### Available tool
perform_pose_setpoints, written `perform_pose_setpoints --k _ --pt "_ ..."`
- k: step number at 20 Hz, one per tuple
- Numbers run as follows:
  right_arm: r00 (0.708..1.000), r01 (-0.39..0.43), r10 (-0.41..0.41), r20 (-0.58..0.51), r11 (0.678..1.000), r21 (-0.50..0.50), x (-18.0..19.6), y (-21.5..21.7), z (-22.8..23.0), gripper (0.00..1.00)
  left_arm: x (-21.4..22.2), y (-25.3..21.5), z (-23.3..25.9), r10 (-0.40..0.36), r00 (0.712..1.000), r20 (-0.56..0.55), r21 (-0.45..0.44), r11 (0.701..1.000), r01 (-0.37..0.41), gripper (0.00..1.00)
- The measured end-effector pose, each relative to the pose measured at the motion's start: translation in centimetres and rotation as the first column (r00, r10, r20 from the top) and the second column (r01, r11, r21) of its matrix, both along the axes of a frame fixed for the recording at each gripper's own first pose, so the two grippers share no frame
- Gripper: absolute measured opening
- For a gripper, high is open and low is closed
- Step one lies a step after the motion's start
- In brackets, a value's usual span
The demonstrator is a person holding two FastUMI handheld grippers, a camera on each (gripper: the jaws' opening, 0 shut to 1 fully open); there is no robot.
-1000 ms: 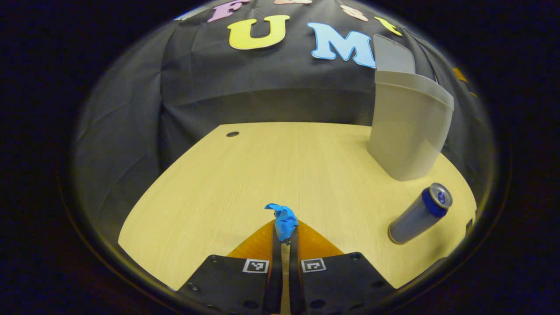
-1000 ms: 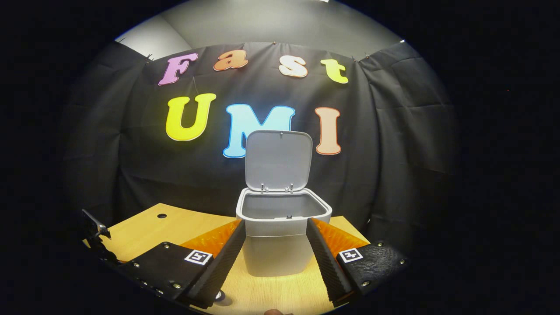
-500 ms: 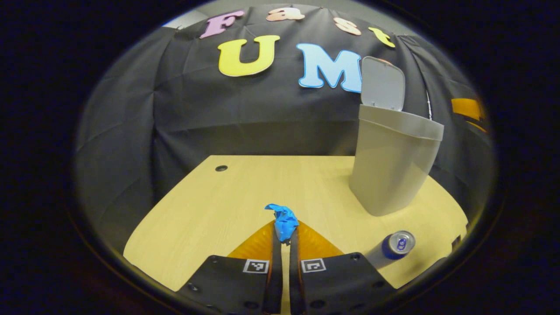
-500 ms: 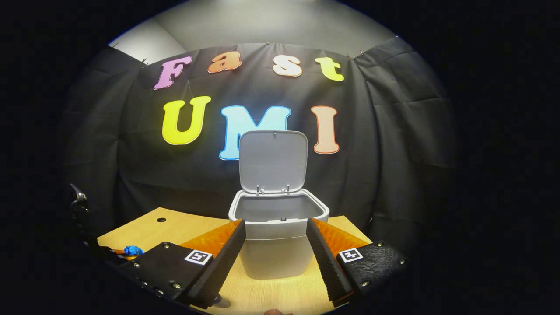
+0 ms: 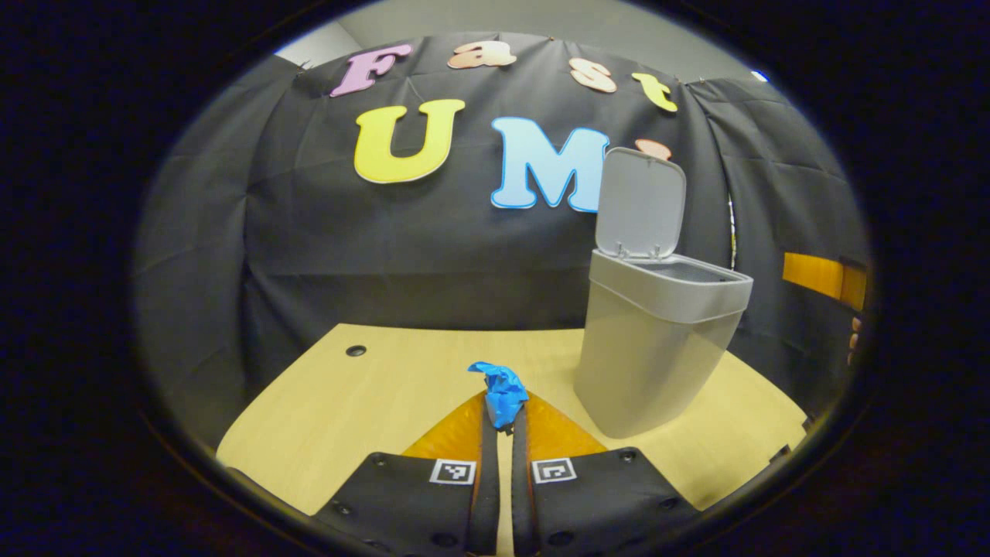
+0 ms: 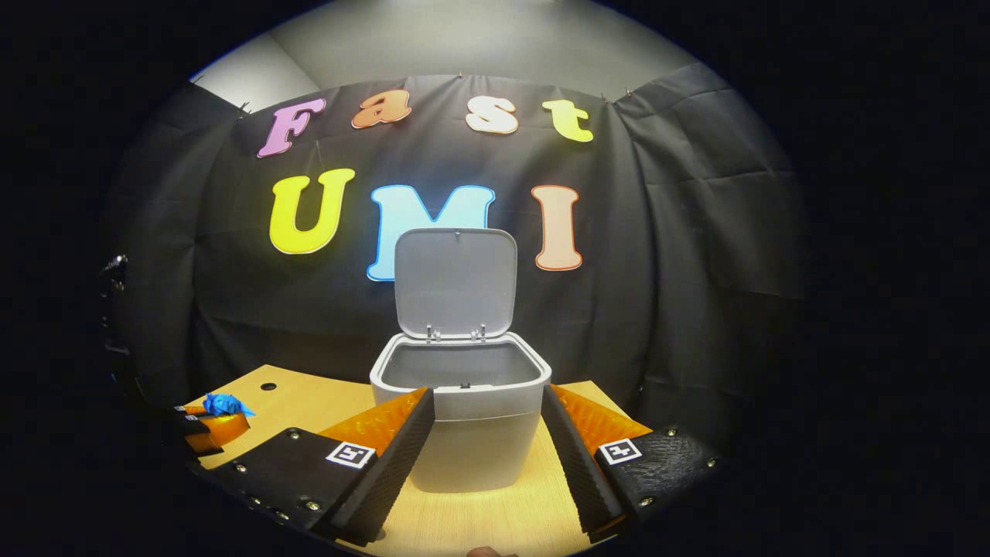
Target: Press the lid of the desktop garbage bin to open it, pick up the crumpled paper on the desktop and throw it into the bin, then pick up the pop can on the desktop and drop it into the bin, and finally close the garbage bin lid.
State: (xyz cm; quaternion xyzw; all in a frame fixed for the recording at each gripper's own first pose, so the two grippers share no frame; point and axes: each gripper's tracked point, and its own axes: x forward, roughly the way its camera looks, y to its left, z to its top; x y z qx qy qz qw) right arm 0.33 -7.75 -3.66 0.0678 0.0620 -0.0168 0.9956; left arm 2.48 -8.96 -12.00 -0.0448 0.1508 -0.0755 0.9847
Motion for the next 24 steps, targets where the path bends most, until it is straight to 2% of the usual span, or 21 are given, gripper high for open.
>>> perform_pose_setpoints --k 12,19,24 --pt "0.999 0.037 -0.037 -0.008 0.999 0.013 -1.0 -2.8 -0.6 0.90 4.4 -9.5 9.7 -0.130 0.977 0.170 -0.048 0.989 0.140 0.12" --pt "0.998 0.069 -0.069 -0.015 0.997 0.024 -1.2 -4.8 -1.3 0.90 6.7 -14.6 12.3 -0.188 0.959 0.214 -0.075 0.975 0.208 0.12" --pt "0.995 0.098 -0.097 -0.028 0.995 0.035 -1.3 -6.0 -1.9 0.90 8.6 -18.2 12.4 -0.237 0.947 0.217 -0.102 0.959 0.263 0.13"
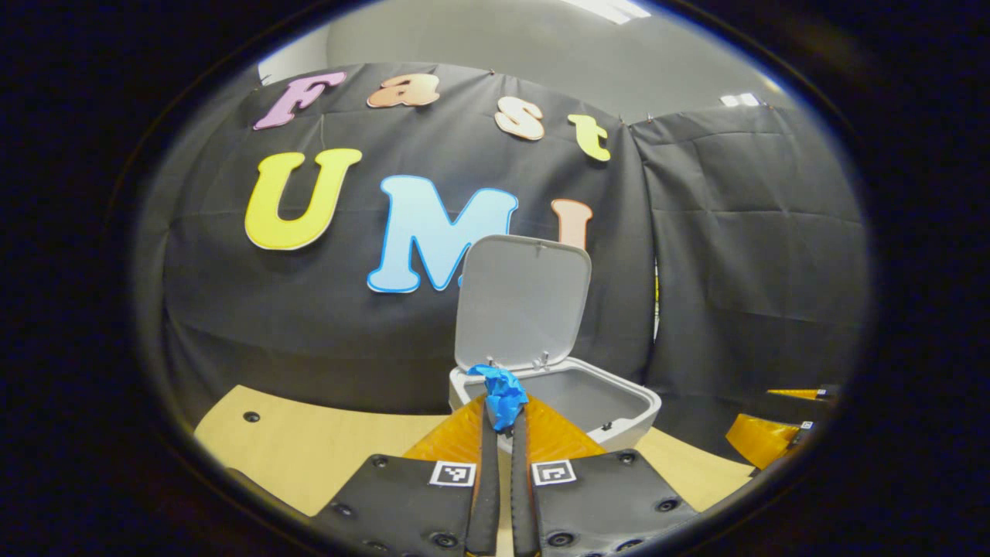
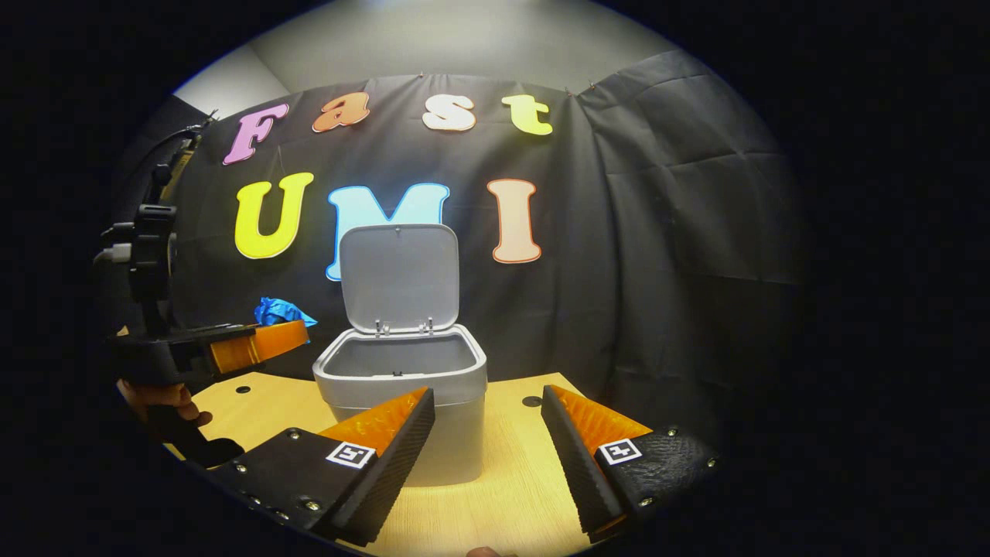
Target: Press the lid of the desktop garbage bin to open it, pick up the crumpled paper on the desktop and throw it into the bin, then pick up the pop can on the desktop and drop it into the bin, and finally close the garbage bin lid.
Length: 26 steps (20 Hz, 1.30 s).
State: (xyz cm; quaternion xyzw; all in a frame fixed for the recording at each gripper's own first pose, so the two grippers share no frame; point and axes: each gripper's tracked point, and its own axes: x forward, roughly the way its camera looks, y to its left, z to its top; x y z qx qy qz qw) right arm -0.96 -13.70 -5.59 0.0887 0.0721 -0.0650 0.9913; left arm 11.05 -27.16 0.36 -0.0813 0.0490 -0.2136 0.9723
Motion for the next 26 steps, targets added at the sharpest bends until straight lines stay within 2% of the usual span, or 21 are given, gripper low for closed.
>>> perform_pose_setpoints --k 1,2,3,4,5,6,8,9,14,16,17,20,21,23,25,26 --pt "1.000 0.005 -0.005 -0.003 1.000 -0.003 0.0 -0.2 -0.2 0.90 0.6 -0.7 0.1 -0.010 1.000 -0.001 0.000 1.000 0.010 0.20" --pt "1.000 0.009 -0.009 -0.009 1.000 -0.011 -0.1 -0.3 -0.4 0.90 1.1 -1.2 0.2 -0.022 1.000 -0.004 0.000 1.000 0.022 0.13" --pt "1.000 0.012 -0.012 -0.013 1.000 -0.020 -0.1 -0.4 -0.5 0.90 1.5 -1.8 0.1 -0.029 1.000 -0.007 0.000 1.000 0.029 0.13" --pt "1.000 0.012 -0.013 -0.016 1.000 -0.027 -0.2 -0.4 -0.7 0.90 1.7 -2.2 -0.1 -0.038 0.999 -0.008 0.000 0.999 0.038 0.20" --pt "1.000 0.013 -0.014 -0.016 0.999 -0.031 -0.2 -0.4 -0.6 0.90 2.0 -2.6 -0.4 -0.043 0.999 -0.009 -0.002 0.999 0.043 0.20" --pt "1.000 0.016 -0.016 -0.016 0.999 -0.035 -0.3 -0.6 -0.7 0.90 2.4 -3.0 -0.4 -0.052 0.999 -0.013 -0.003 0.999 0.052 0.14" --pt "1.000 0.020 -0.020 -0.018 0.999 -0.034 -0.3 -0.6 -0.7 0.90 2.7 -3.6 -0.7 -0.061 0.998 -0.021 0.005 0.998 0.061 0.15" --pt "1.000 0.022 -0.022 -0.017 0.999 -0.031 -0.3 -0.7 -0.6 0.90 2.7 -3.9 -0.9 -0.066 0.998 -0.024 0.011 0.998 0.066 0.25" --pt "0.999 0.026 -0.027 -0.018 0.999 -0.033 -0.3 -0.7 -0.7 0.90 3.3 -4.4 -1.5 -0.084 0.996 -0.034 0.039 0.996 0.085 0.45" --pt "1.000 0.025 -0.025 -0.019 0.999 -0.031 -0.3 -0.6 -0.7 0.90 3.3 -4.5 -1.8 -0.088 0.995 -0.043 0.040 0.995 0.089 0.48" --pt "1.000 0.025 -0.025 -0.018 0.999 -0.033 -0.3 -0.6 -0.6 0.90 3.3 -4.4 -1.9 -0.082 0.996 -0.047 0.040 0.996 0.084 0.55" --pt "1.000 0.026 -0.026 -0.016 0.999 -0.038 -0.2 -0.4 -0.3 0.90 3.2 -4.4 -2.1 -0.089 0.994 -0.057 0.023 0.996 0.091 0.85" --pt "1.000 0.026 -0.027 -0.016 0.999 -0.039 -0.1 -0.4 -0.3 0.90 3.3 -4.2 -2.1 -0.083 0.995 -0.059 0.021 0.996 0.084 0.92" --pt "1.000 0.025 -0.026 -0.014 0.999 -0.040 -0.2 -0.2 -0.2 0.90 3.3 -3.9 -2.0 -0.079 0.995 -0.061 0.008 0.997 0.079 1.00" --pt "1.000 0.017 -0.018 -0.012 0.999 -0.043 -0.1 0.3 -0.1 0.90 3.2 -3.4 -1.8 -0.071 0.996 -0.060 -0.003 0.997 0.071 1.00" --pt "1.000 0.012 -0.012 -0.011 0.999 -0.045 0.0 0.5 -0.1 0.90 3.1 -3.1 -1.7 -0.066 0.996 -0.060 -0.004 0.998 0.066 0.95"
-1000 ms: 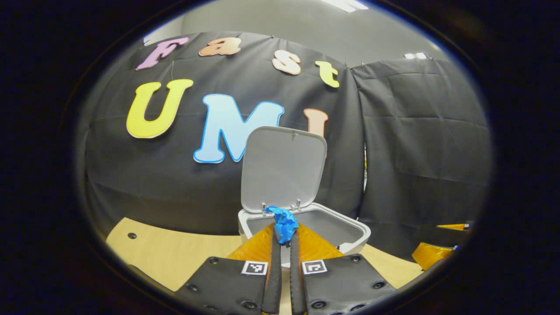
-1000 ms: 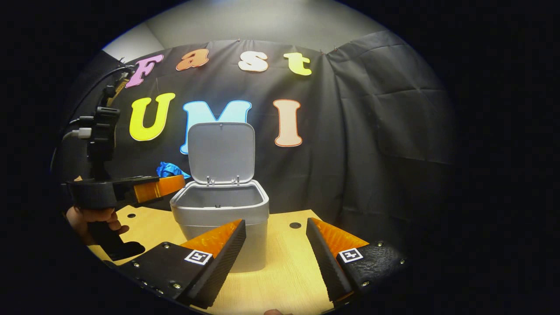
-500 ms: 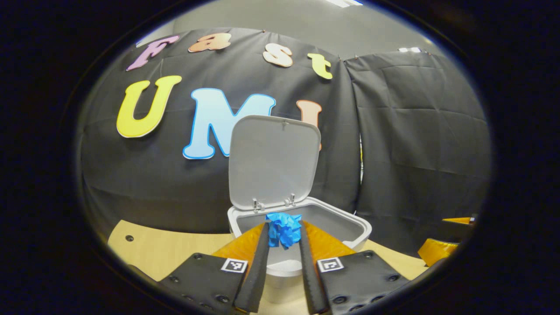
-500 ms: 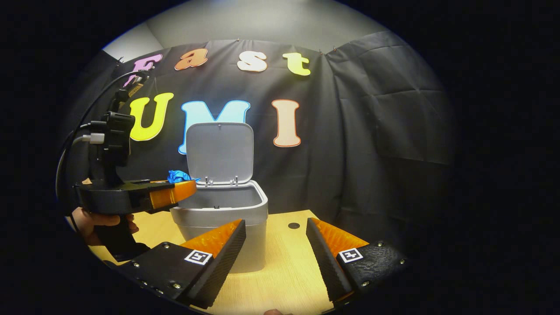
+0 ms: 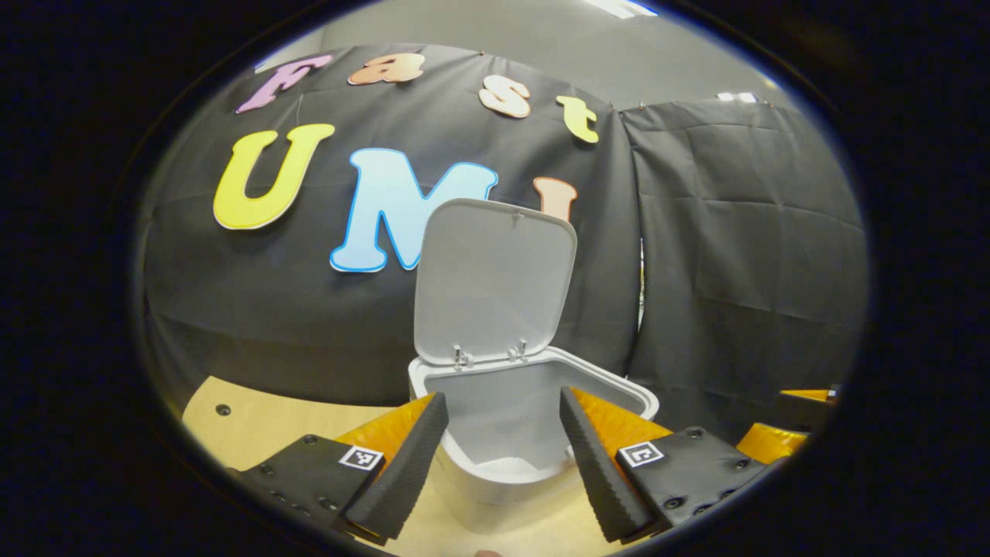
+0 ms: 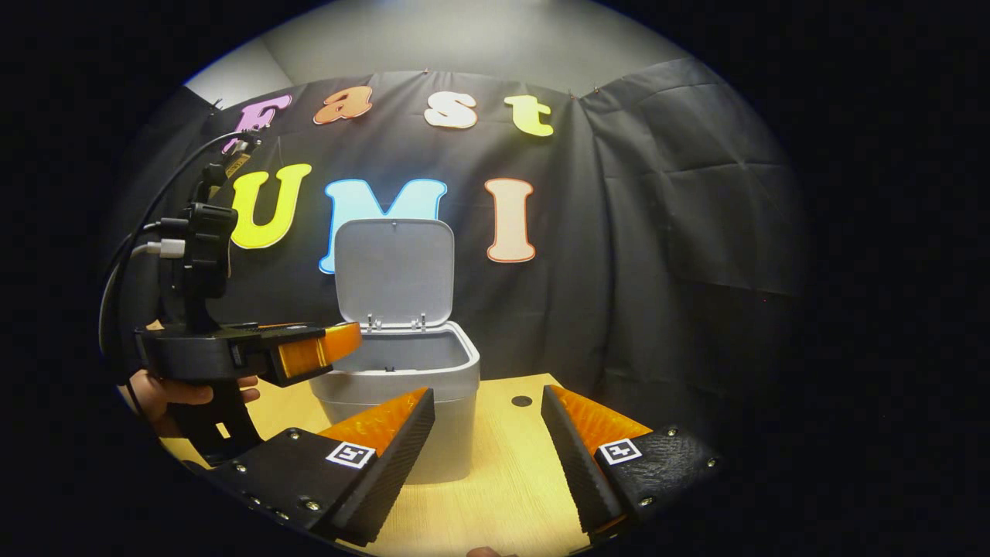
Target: Press the lid of the desktop garbage bin to open it, pick up the crumpled paper on the desktop and throw it into the bin, then pick up the pop can on the desktop and drop it into the bin, and finally close the garbage bin lid.
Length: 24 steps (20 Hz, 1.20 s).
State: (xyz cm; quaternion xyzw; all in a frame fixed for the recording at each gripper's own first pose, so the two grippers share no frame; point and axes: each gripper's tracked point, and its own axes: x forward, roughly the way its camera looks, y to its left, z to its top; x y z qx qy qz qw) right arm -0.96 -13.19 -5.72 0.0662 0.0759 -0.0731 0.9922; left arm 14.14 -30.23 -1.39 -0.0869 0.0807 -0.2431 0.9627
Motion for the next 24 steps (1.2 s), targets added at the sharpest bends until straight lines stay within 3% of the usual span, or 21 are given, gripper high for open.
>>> perform_pose_setpoints --k 2,4,5,9,11,12,13,15,16,17,23,24 --pt "1.000 -0.015 0.015 0.003 1.000 -0.003 0.1 0.6 0.2 0.90 -0.4 0.5 0.2 0.007 1.000 -0.001 -0.006 1.000 -0.007 1.00" --pt "1.000 -0.030 0.030 0.010 1.000 -0.004 0.2 1.2 0.6 0.90 -0.7 1.1 0.6 0.013 1.000 0.005 -0.018 1.000 -0.013 1.00" --pt "0.999 -0.036 0.037 0.013 0.999 -0.006 0.4 1.5 0.7 0.90 -0.8 1.6 0.8 0.021 1.000 0.010 -0.021 1.000 -0.020 0.95" --pt "0.997 -0.067 0.068 0.022 0.998 -0.008 0.5 3.0 1.0 0.90 -1.7 4.0 1.7 0.054 0.998 0.041 -0.022 0.998 -0.053 0.95" --pt "0.996 -0.084 0.084 0.024 0.996 -0.008 0.5 3.8 1.1 0.90 -2.2 5.5 1.6 0.076 0.996 0.050 -0.019 0.997 -0.076 1.00" --pt "0.995 -0.093 0.093 0.024 0.996 -0.008 0.4 4.2 1.1 0.90 -2.6 6.2 1.7 0.086 0.995 0.052 -0.019 0.996 -0.085 0.95" --pt "0.994 -0.102 0.102 0.025 0.995 -0.009 0.5 4.6 1.2 0.90 -2.9 6.7 1.7 0.095 0.994 0.055 -0.016 0.995 -0.095 1.00" --pt "0.992 -0.122 0.122 0.027 0.992 -0.011 0.4 5.5 1.3 0.90 -3.5 7.8 1.8 0.113 0.991 0.067 -0.001 0.994 -0.113 1.00" --pt "0.991 -0.130 0.130 0.029 0.991 -0.012 0.4 5.9 1.3 0.90 -3.8 8.3 1.7 0.121 0.990 0.074 0.009 0.992 -0.122 0.95" --pt "0.990 -0.139 0.140 0.030 0.990 -0.010 0.3 6.3 1.4 0.90 -4.1 8.7 1.6 0.127 0.989 0.078 0.017 0.992 -0.129 1.00" --pt "0.980 -0.199 0.199 0.031 0.980 -0.005 0.1 8.9 1.3 0.90 -6.4 11.3 1.4 0.164 0.983 0.087 0.021 0.986 -0.166 1.00" --pt "0.977 -0.209 0.209 0.030 0.978 -0.003 0.0 9.4 1.3 0.90 -6.8 11.8 1.4 0.172 0.981 0.087 0.019 0.985 -0.174 0.95"
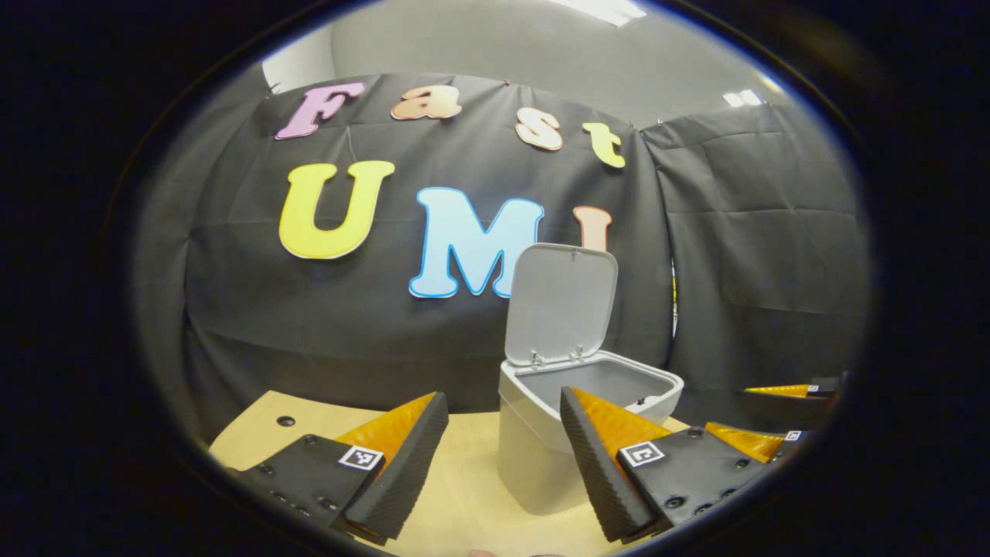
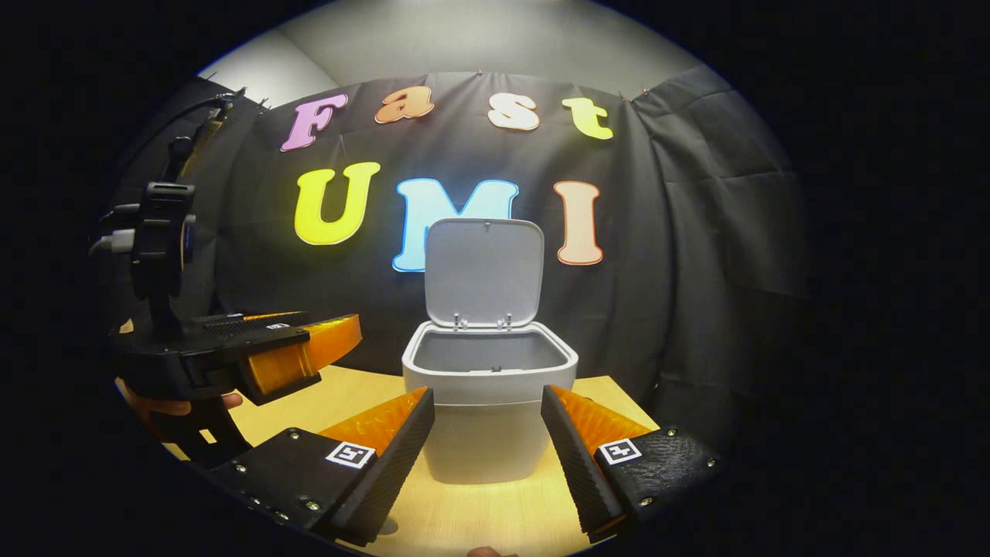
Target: Press the lid of the desktop garbage bin to open it, pick up the crumpled paper on the desktop and throw it into the bin, then pick up the pop can on the desktop and drop it into the bin, and finally close the garbage bin lid.
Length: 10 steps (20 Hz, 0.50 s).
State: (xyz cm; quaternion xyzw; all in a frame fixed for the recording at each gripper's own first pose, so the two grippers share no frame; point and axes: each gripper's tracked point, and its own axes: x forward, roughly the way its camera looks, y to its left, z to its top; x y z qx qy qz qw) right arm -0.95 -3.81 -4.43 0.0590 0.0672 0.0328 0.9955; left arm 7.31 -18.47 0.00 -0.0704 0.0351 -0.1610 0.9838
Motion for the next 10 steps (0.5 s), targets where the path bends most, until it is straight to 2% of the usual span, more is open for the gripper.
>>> perform_pose_setpoints --k 1,10 --pt "1.000 -0.010 0.010 -0.001 1.000 0.000 0.0 0.4 0.1 0.90 -0.3 0.4 0.0 0.007 1.000 -0.001 -0.002 1.000 -0.007 1.00" --pt "0.993 -0.115 0.115 -0.016 0.993 0.011 -0.3 5.1 -0.9 0.91 -3.2 6.1 -0.2 0.109 0.994 -0.001 0.020 0.994 -0.109 1.00"
